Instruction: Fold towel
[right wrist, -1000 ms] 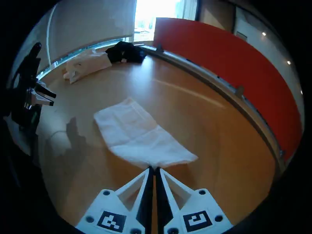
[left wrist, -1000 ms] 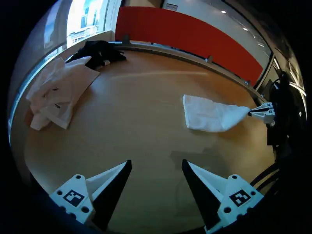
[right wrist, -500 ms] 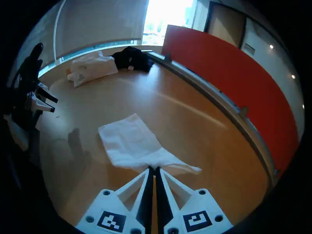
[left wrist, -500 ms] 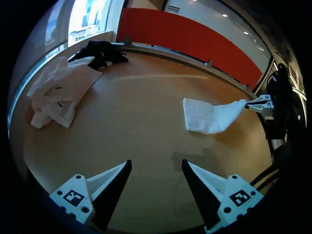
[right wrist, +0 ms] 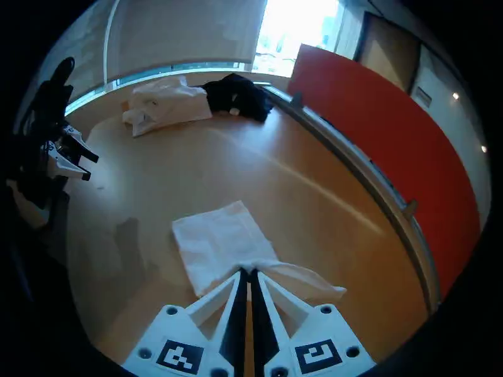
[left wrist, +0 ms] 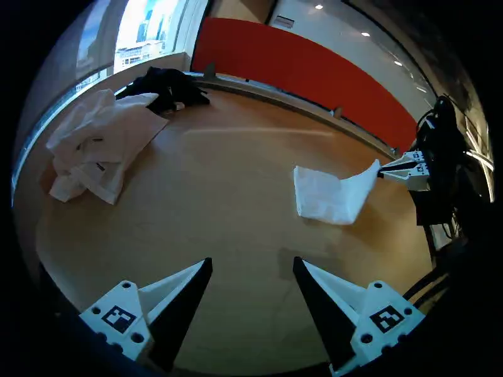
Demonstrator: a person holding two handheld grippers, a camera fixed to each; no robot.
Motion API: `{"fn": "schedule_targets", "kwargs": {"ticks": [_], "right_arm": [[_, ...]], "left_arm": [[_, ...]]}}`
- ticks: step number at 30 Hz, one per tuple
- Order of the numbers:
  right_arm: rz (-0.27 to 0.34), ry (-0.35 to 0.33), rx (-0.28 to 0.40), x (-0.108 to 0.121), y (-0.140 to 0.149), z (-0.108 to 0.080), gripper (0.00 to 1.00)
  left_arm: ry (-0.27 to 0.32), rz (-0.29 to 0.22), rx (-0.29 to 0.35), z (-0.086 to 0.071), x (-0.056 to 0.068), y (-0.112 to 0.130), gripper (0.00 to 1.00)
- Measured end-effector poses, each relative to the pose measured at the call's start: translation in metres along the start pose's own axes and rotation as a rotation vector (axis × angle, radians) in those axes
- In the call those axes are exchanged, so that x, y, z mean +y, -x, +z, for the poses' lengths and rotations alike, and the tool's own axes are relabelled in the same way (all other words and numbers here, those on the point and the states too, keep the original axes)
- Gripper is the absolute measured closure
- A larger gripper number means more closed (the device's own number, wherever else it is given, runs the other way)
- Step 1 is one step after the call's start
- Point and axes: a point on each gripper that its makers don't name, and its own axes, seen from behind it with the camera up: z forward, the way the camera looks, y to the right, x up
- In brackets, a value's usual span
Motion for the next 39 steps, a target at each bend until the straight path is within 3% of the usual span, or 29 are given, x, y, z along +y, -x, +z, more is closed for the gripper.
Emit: {"fn": "schedule_targets", "kwargs": {"ticks": [9,20,26,30,32,36,38,39], "right_arm": [[-0.052,-0.066,-0.027,-0.030,-0.019,0.039,0.96],[-0.074,-0.160,-0.073,-0.077,-0.024,0.095,0.96],[-0.072,-0.180,-0.103,-0.086,-0.014,0.110,0.96],[-0.062,-0.178,-0.106,-0.085,-0.012,0.111,0.90],[-0.054,-0.180,-0.104,-0.084,-0.013,0.111,0.81],[-0.046,-0.173,-0.096,-0.081,-0.014,0.109,0.45],[-0.044,-0.165,-0.091,-0.080,-0.014,0.108,0.35],[-0.043,-0.163,-0.089,-0.079,-0.014,0.107,0.35]], "left_arm": [[0.020,-0.050,0.027,-0.010,0.000,0.002,0.05],[0.032,-0.098,0.046,-0.021,0.003,0.009,0.04],[0.025,-0.111,0.050,-0.023,0.001,0.012,0.04],[0.017,-0.114,0.051,-0.024,-0.001,0.013,0.05],[0.016,-0.115,0.051,-0.024,-0.001,0.013,0.04],[0.010,-0.115,0.051,-0.025,-0.002,0.014,0.05],[0.008,-0.116,0.050,-0.024,-0.003,0.013,0.05],[0.007,-0.117,0.051,-0.024,-0.004,0.013,0.05]]}}
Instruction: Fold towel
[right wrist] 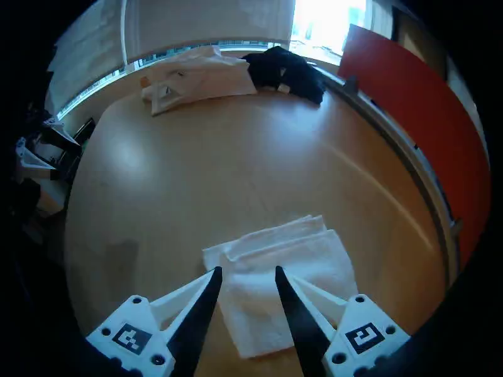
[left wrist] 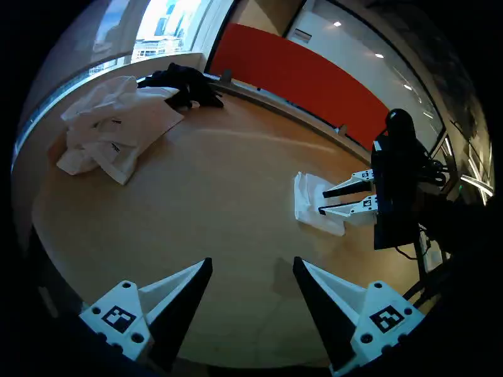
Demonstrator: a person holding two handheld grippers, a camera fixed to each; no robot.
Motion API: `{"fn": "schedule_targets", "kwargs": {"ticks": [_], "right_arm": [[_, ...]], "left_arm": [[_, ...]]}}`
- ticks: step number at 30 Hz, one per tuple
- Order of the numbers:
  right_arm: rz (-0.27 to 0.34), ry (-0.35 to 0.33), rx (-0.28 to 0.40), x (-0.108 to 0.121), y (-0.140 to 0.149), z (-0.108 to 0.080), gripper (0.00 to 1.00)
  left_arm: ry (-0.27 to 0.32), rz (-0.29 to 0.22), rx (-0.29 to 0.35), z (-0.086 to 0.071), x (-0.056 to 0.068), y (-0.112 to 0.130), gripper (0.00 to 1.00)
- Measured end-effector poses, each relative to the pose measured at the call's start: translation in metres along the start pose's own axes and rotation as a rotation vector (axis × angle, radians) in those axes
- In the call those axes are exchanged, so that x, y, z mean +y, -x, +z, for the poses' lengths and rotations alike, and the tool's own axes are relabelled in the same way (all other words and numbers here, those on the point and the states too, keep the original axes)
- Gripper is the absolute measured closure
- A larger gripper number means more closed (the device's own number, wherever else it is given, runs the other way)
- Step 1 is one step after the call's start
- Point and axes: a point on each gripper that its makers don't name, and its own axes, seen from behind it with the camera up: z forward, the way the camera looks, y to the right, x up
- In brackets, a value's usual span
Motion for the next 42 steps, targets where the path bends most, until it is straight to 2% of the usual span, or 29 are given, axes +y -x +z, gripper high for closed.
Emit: {"fn": "schedule_targets", "kwargs": {"ticks": [8,15,31,42], "right_arm": [[0.027,0.011,0.007,0.000,0.008,-0.005,0.32],[0.063,0.021,-0.003,-0.003,0.028,-0.011,0.32],[0.172,0.073,-0.021,-0.004,0.077,-0.026,0.32],[0.254,0.117,-0.035,0.002,0.102,-0.028,0.32]], "left_arm": [[-0.004,-0.010,0.005,0.002,-0.001,-0.004,0.05],[-0.003,-0.014,0.005,0.003,0.000,-0.004,0.04],[0.010,0.001,-0.006,0.011,0.009,-0.006,0.04],[0.014,0.002,-0.011,0.016,0.011,-0.007,0.05]]}}
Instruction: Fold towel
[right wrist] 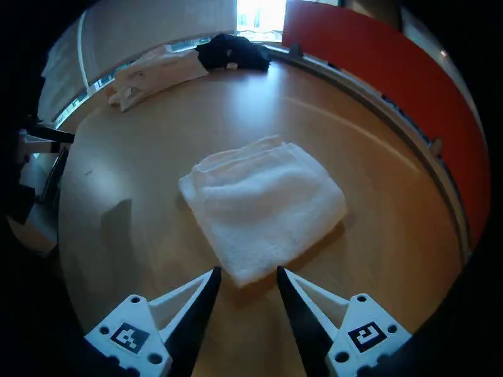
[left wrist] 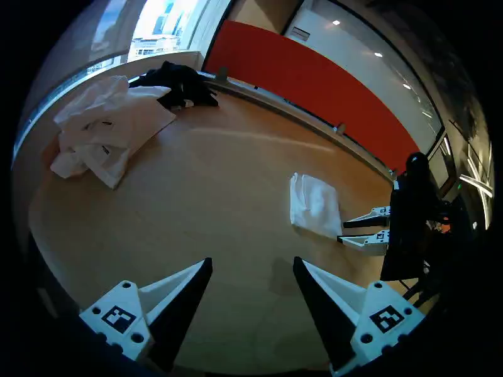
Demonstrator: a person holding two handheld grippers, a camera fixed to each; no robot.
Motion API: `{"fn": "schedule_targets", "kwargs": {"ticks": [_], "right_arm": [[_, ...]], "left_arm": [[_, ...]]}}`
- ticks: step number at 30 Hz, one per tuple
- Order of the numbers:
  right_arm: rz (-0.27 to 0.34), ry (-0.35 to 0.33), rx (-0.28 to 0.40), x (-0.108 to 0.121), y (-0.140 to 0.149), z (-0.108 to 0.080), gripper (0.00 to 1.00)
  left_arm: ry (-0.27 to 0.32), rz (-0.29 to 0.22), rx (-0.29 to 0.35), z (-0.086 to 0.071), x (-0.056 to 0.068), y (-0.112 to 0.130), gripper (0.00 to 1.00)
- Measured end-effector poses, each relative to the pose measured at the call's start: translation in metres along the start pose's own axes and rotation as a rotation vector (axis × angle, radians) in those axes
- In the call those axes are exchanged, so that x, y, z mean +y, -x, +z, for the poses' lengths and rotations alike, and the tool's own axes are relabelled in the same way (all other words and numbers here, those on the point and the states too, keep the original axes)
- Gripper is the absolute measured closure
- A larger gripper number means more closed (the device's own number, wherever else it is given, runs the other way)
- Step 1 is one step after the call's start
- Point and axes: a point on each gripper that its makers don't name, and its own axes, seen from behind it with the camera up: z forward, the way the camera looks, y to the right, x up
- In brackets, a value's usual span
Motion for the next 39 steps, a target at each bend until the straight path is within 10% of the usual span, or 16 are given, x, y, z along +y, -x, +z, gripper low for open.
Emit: {"fn": "schedule_targets", "kwargs": {"ticks": [15,29,39], "right_arm": [[0.095,0.036,-0.004,0.000,0.013,0.005,0.50],[0.165,0.062,0.024,0.004,0.015,0.004,0.94],[0.132,0.070,0.072,0.009,-0.007,-0.014,0.95]], "left_arm": [[0.003,0.001,-0.002,0.004,0.002,-0.002,0.04],[0.004,0.002,-0.007,0.005,0.002,-0.001,0.05],[0.012,0.013,-0.010,0.007,0.005,-0.001,0.05]]}}
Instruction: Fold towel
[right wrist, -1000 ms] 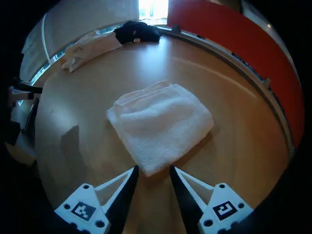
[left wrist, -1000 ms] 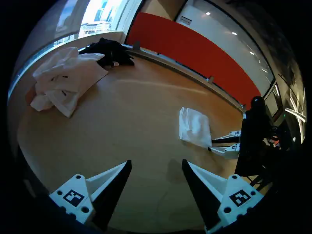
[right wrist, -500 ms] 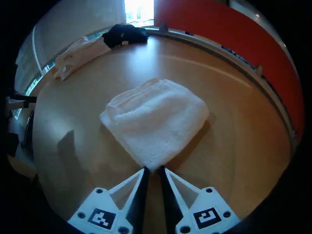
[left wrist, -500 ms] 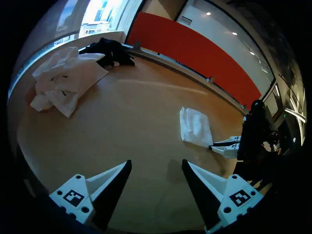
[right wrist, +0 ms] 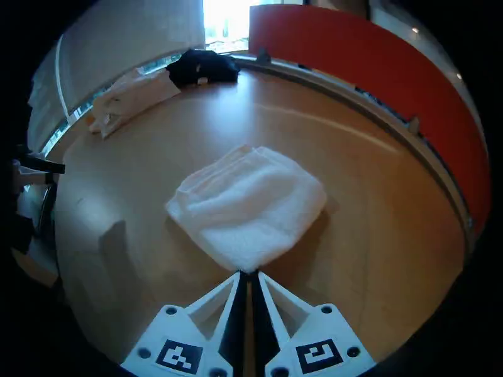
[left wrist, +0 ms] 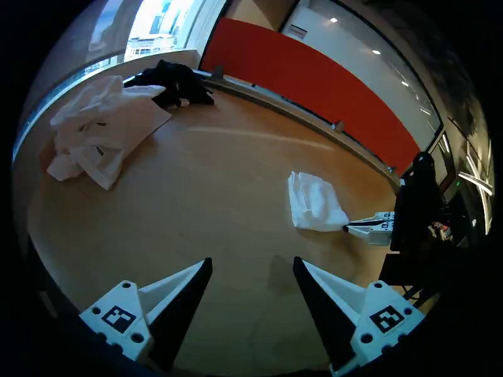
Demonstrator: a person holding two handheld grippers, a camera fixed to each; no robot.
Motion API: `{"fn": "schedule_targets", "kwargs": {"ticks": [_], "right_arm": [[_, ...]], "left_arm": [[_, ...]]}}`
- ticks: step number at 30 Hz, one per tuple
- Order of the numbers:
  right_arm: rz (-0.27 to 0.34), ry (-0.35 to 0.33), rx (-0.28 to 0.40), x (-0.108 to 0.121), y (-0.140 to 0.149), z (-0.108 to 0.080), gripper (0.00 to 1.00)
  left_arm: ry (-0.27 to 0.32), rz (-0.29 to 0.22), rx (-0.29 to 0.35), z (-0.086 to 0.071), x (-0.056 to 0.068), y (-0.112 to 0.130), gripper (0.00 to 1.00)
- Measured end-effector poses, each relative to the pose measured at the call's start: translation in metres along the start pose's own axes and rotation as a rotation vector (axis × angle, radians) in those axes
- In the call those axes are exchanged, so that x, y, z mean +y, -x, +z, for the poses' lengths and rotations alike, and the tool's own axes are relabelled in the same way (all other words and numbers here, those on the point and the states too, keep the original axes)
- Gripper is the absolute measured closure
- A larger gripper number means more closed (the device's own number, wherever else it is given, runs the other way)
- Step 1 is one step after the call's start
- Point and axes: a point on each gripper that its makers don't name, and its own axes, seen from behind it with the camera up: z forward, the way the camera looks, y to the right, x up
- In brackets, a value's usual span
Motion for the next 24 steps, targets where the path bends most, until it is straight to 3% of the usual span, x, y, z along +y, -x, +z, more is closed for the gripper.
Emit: {"fn": "schedule_targets", "kwargs": {"ticks": [9,24], "right_arm": [[-0.026,0.019,0.081,0.012,-0.053,-0.029,0.95],[-0.041,0.057,0.179,0.038,-0.127,-0.086,0.96]], "left_arm": [[0.022,0.031,0.007,0.001,0.009,-0.012,0.05],[0.074,0.092,0.025,0.002,0.039,-0.034,0.05]]}}
